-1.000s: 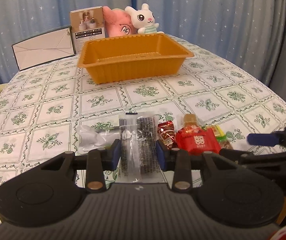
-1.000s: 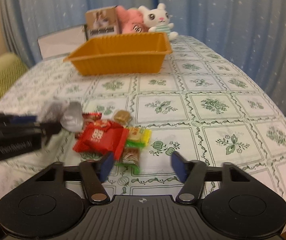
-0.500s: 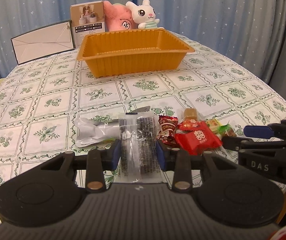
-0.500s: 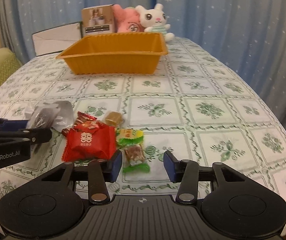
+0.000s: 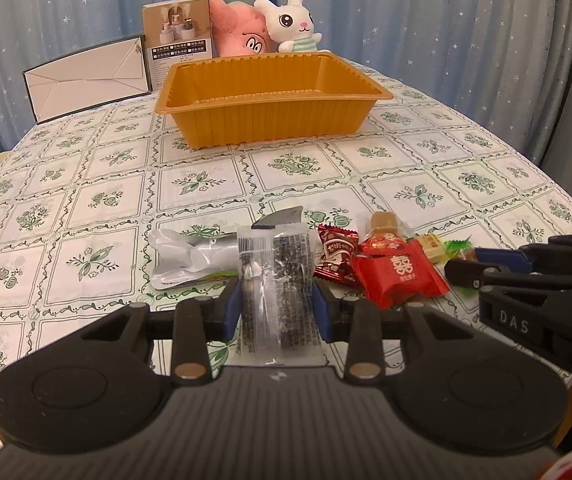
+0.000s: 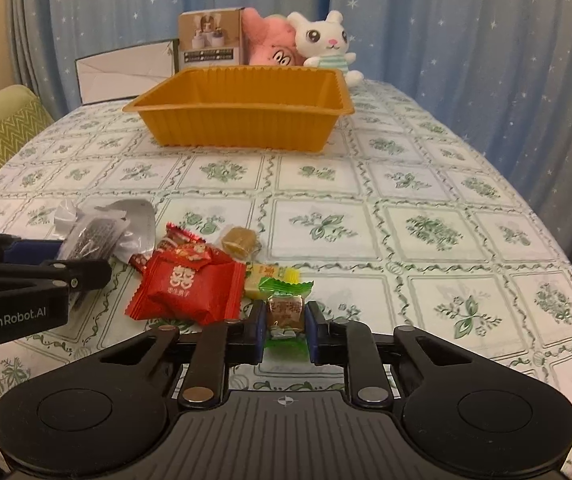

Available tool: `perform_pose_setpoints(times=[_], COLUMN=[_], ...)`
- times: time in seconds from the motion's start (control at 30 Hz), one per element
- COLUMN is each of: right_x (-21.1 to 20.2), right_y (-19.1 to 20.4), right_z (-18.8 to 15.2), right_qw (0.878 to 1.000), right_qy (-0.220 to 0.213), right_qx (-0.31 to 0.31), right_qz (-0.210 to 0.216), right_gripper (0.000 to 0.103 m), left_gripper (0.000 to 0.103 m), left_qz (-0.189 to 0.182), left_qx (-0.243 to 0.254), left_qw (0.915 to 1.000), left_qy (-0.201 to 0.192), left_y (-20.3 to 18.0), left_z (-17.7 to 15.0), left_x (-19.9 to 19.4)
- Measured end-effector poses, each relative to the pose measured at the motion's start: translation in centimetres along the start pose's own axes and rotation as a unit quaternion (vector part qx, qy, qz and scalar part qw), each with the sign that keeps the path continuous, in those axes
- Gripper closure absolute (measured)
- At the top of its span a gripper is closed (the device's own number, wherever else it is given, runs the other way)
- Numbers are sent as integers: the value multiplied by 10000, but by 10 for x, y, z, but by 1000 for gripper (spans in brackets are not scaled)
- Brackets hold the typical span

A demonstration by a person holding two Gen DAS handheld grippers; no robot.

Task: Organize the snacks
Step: 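Grasp the clear dark-stick pack with left while right grasps a green-wrapped sweet, then carry the clear pack and green sweet over the orange tray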

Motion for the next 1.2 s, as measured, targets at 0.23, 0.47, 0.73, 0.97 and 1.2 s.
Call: perform_pose_setpoints(times=[0.23,0.47,0.73,0.97,1.2], right_x=[-5,-7,-9,-7,3], right_y=[1,1,-2,-5,-11], right_z=[5,7,19,38,61], right_qw=[9999,9998,9994,9987,9980], right_qy=[-135,-120,-202,-322,-391], right_qx=[40,135,280,367,474], right_qz=[9,41,79,109,165], right_gripper=[83,83,83,83,83], left_gripper=[69,69,69,69,69], left_qz=[40,28,-3,-31,-22], left_qx=[-17,-56,-186,-249,-218], left_qw=[10000,9999,9996,9992,9986], left_qy=[-82,-135,-228,-316,-476], left_y=[1,0,0,1,10], left_z=[4,9,19,36,62], left_x=[-3,-4,-5,-2,6])
Point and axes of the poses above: each gripper's, at about its wrist camera, not at the fingertips, and x roughly the way its jaws point, y to its left, z to its top, the point moved 8 cm from there along x, roughly the way its jaws point, and after that the axes turned 11 degrees about -y, right-handed, at the moved point
